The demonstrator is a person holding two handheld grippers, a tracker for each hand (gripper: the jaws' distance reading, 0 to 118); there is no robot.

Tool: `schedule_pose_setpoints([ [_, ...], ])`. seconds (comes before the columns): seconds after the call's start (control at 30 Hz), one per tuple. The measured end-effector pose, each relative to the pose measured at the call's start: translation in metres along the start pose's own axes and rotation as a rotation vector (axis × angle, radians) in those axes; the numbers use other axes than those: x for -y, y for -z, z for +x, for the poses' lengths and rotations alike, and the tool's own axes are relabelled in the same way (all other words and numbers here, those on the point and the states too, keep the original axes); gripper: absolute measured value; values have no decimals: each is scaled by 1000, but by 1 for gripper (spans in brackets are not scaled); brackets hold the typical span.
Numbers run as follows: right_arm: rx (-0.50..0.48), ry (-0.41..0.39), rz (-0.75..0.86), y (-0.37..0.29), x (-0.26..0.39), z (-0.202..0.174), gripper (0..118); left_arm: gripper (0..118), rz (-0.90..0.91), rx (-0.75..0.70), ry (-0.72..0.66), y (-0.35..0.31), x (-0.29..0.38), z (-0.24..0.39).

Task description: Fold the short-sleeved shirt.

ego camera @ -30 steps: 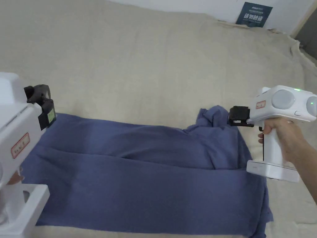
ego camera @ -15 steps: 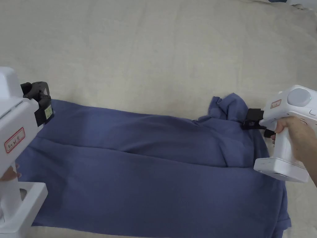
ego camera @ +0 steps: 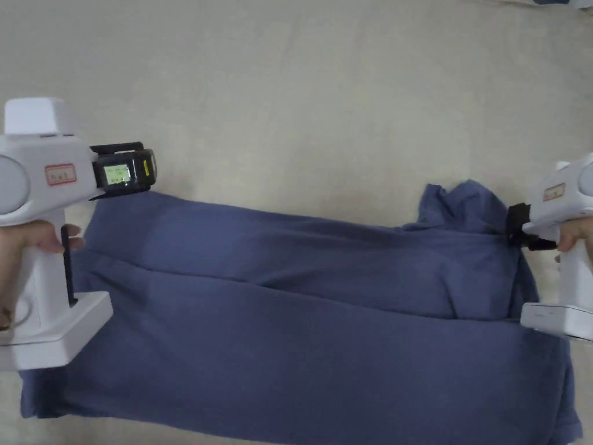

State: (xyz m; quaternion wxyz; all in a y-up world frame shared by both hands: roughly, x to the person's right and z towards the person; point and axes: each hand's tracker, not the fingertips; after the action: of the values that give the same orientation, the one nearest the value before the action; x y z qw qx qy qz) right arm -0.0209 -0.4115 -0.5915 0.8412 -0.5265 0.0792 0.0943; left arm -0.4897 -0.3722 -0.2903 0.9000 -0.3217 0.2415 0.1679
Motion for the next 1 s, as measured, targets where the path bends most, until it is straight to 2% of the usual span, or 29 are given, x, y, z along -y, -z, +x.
schedule_pose_setpoints([
  [0.17,-2,-3,12,-7,0,2,3,113,-175,-57,56,36,-33,-13],
  [0.27,3,-10,15,-8,0,0,3,112,-303,-97,165,64,-33,-11],
  [0.33,8,-12,15,-8,0,-1,3,108,-366,-125,210,80,-30,-11],
  [0.4,12,-15,13,-6,0,-2,3,98,-400,-157,239,96,-23,-9],
  [0.43,14,-18,11,-5,0,-2,3,89,-410,-163,237,99,-21,-9],
  [0.47,17,-21,10,-4,1,-3,3,74,-409,-165,228,105,-18,-8],
  [0.5,18,-23,9,-3,1,-3,3,66,-412,-175,219,108,-14,-7],
  [0.57,20,-32,8,-2,1,-3,3,39,-427,-99,162,108,-14,-7],
  [0.6,21,-36,7,-1,2,-4,3,23,-430,-94,170,106,-16,-5],
  [0.63,20,-36,7,-1,2,-3,3,0,-425,-86,193,102,-18,-2],
  [0.67,18,-35,7,-1,2,-3,3,0,-415,-61,231,99,-17,1],
  [0.8,7,-31,4,-3,-1,2,3,0,-413,-88,218,96,-13,6],
  [0.9,-11,-26,8,-10,-3,6,3,0,-309,-61,101,80,-21,-6],
  [1.0,-31,-12,27,-24,-1,10,3,0,-242,-60,82,62,-25,-10],
])
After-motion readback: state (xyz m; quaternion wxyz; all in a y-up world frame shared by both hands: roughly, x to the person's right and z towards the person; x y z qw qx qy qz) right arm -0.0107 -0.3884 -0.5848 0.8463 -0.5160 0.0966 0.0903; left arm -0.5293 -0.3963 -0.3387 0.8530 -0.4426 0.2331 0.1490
